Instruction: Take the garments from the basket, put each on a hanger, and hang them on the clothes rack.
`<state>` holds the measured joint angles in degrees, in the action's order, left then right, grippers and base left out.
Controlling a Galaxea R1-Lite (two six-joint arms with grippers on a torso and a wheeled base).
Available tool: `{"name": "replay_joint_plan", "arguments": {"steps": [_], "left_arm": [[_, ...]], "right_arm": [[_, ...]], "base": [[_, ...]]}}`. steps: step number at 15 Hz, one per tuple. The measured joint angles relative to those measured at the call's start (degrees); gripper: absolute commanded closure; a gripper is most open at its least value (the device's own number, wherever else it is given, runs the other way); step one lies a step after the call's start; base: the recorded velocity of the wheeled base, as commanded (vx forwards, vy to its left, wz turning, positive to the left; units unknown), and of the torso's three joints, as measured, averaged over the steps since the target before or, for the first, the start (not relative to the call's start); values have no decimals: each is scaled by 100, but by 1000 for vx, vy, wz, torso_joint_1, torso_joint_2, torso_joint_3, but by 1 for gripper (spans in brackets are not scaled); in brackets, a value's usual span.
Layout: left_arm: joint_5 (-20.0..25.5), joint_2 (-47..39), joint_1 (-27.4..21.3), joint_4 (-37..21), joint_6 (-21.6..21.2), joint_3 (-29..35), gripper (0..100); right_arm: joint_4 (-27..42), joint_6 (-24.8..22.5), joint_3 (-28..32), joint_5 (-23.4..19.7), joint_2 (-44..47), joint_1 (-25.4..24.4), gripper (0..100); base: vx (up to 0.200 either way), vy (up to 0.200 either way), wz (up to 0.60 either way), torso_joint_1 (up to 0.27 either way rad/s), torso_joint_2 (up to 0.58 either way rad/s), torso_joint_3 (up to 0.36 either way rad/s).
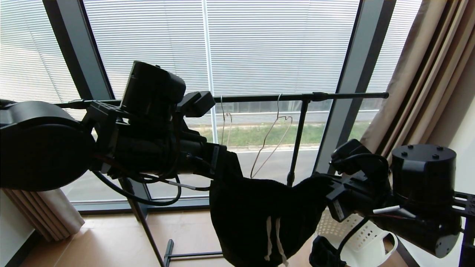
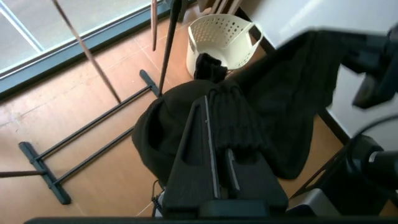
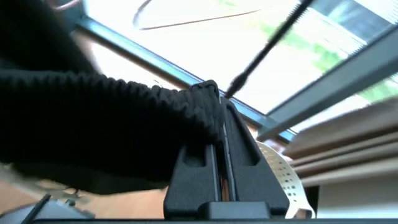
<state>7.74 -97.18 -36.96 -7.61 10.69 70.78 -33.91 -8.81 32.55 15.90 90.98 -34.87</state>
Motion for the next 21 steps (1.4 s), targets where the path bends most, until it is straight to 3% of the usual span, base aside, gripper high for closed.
{"name": "replay_joint_plan", "arguments": {"steps": [5,11,14,21], "left_arm": [[6,525,-121,0,-35,-923,100],[71,774,-967,-98,347,-1497,100],[397,650,-1414,-101,712,-1420,100],[430,291,-1847,-93,1114,-1061,100]], "right_arm": [[-24,17,1028,16,734,268,100],[4,545,2503,46,1658,17,100],[-22,990,2789,295,1958,-308,100],[-22,1682,2883,301,2065,-736,100]], "base": [[0,0,0,0,0,0],[0,0,0,0,0,0],[0,0,0,0,0,0],[0,0,0,0,0,0]]}}
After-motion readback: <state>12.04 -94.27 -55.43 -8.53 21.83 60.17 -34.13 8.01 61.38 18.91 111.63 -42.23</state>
